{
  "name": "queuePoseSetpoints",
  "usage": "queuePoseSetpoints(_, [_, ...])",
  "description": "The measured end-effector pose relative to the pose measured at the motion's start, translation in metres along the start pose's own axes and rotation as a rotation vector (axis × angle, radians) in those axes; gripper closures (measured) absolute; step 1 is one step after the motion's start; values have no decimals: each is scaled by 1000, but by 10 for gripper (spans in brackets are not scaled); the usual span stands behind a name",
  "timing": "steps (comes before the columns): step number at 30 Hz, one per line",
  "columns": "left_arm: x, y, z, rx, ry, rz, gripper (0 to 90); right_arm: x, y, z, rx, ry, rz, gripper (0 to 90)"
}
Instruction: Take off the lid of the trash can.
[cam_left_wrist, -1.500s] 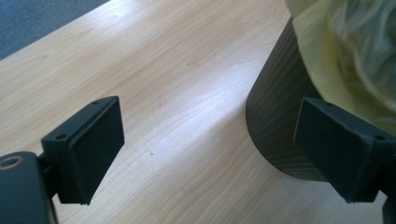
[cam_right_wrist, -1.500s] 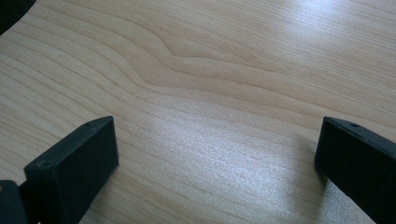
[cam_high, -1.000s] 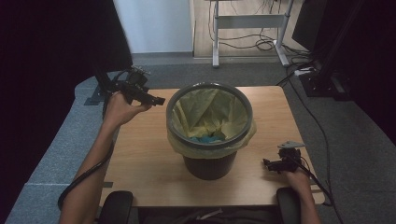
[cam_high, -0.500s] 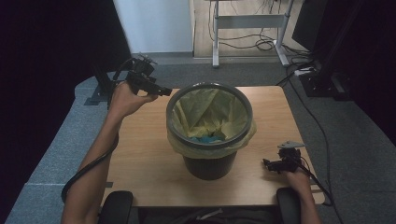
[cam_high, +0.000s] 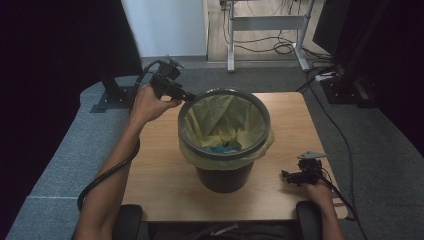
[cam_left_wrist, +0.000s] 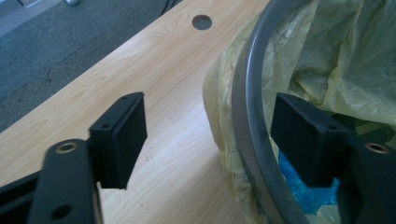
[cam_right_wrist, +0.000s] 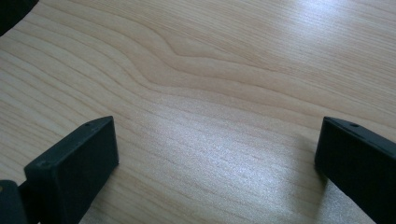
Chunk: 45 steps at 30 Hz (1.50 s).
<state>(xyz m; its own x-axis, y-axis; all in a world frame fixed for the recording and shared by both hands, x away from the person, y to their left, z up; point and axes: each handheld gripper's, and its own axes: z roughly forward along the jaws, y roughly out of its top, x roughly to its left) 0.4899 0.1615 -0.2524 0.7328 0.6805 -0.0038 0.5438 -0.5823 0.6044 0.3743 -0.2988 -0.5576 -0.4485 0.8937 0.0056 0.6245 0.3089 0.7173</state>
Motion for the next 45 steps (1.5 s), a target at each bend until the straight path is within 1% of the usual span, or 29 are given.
queuePoseSetpoints(2, [-3, 2, 4, 14, 7, 12, 318, 0, 0, 0, 0, 0, 0, 0])
queuePoseSetpoints(3, [-5, 3, 7, 21, 14, 23, 365, 0, 0, 0, 0, 0, 0, 0])
queuePoseSetpoints(5, [-6, 4, 9, 22, 10, 24, 424, 0, 0, 0, 0, 0, -1, 0])
queuePoseSetpoints(6, [-7, 5, 10, 23, 6, 26, 424, 0, 0, 0, 0, 1, -1, 0])
queuePoseSetpoints(7, [-8, 5, 12, 26, 2, 26, 490, 0, 0, 0, 0, 1, -1, 0])
queuePoseSetpoints(8, [-8, 6, 13, 29, -3, 26, 490, 0, 0, 0, 0, 1, -1, 0])
queuePoseSetpoints(9, [-9, 6, 15, 30, -8, 24, 520, 0, 0, 0, 0, 1, -1, 0])
queuePoseSetpoints(10, [-10, 7, 15, 27, -18, 20, 559, 0, 0, 0, 0, 1, -1, 0])
queuePoseSetpoints(11, [-10, 7, 16, 22, -32, 15, 664, 0, 0, 0, 0, 1, -1, 0])
queuePoseSetpoints(12, [-11, 9, 16, 20, -56, 7, 712, 0, 0, 0, 0, 2, -1, 0])
queuePoseSetpoints(13, [-11, 9, 16, 20, -56, 7, 744, 0, 0, 0, 0, 2, -1, 0])
queuePoseSetpoints(16, [-13, 12, 16, 42, -50, 5, 767, 0, 0, 0, 0, 2, -2, 0])
queuePoseSetpoints(18, [-13, 12, 16, 44, -51, 2, 776, 0, 0, 0, 0, 2, -2, 0])
queuePoseSetpoints(21, [-12, 13, 14, 41, -65, -15, 781, 0, 0, 0, 0, 2, -2, 0])
queuePoseSetpoints(22, [-10, 13, 11, 37, -69, -28, 782, 0, 0, 0, 0, 3, -2, 0])
queuePoseSetpoints(24, [-9, 13, 9, 35, -72, -34, 782, 0, 0, 0, 0, 3, -3, 0])
queuePoseSetpoints(25, [-6, 12, 6, 30, -80, -47, 783, 0, 0, 0, 0, 3, -4, 0])
queuePoseSetpoints(29, [-3, 11, 0, 23, -83, -57, 782, 0, 0, 0, 0, 3, -5, 0])
queuePoseSetpoints(31, [0, 10, -6, 14, -78, -67, 782, 0, 0, 0, 0, 3, -5, 0])
queuePoseSetpoints(45, [11, 0, -24, 1, -47, -94, 782, 0, 0, 0, 0, 5, -6, 0])
